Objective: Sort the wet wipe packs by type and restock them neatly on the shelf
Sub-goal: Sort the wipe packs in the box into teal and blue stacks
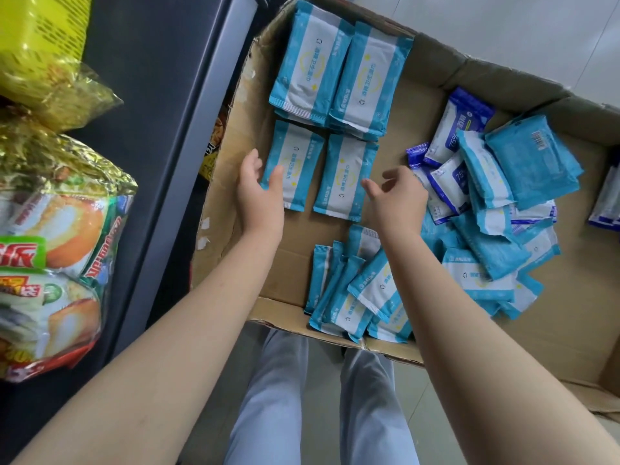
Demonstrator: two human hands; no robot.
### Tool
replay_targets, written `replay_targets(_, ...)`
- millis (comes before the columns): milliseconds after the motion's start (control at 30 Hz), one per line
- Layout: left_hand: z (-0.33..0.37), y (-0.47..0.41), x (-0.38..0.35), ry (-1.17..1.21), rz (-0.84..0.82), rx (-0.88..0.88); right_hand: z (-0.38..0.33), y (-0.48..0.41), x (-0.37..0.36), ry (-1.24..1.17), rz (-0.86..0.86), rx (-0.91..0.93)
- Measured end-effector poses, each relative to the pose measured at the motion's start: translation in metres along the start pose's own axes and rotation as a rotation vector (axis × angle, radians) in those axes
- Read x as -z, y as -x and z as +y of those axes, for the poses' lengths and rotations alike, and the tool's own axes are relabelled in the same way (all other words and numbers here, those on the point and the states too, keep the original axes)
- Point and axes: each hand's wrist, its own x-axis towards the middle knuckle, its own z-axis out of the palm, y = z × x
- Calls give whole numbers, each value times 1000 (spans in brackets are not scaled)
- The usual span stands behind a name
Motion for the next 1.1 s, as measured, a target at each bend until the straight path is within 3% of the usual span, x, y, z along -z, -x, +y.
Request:
replay_targets(100, -12, 41, 10, -89, -34, -6, 31, 26, 21, 62, 47, 88)
replay_targets(300, -40, 104, 7, -139, -321, 198, 87, 79, 52, 173, 91, -55)
replay_targets(467, -45, 128, -9, -263, -513, 235, 101, 92, 59, 240, -53, -51)
replay_targets(700, -43, 124, -12, -237, -548, 294, 111, 79, 57, 119, -143, -69)
replay_targets(800, -49, 125, -11, -103, -548, 376, 117, 74, 57, 51, -171, -78)
replay_targets(1000, -51, 127, -8, -31, -402, 325, 124, 75, 62, 40, -204, -17)
replay_targets(1100, -50, 127, -6, -98, -285, 227, 124, 78, 63, 41, -165, -71)
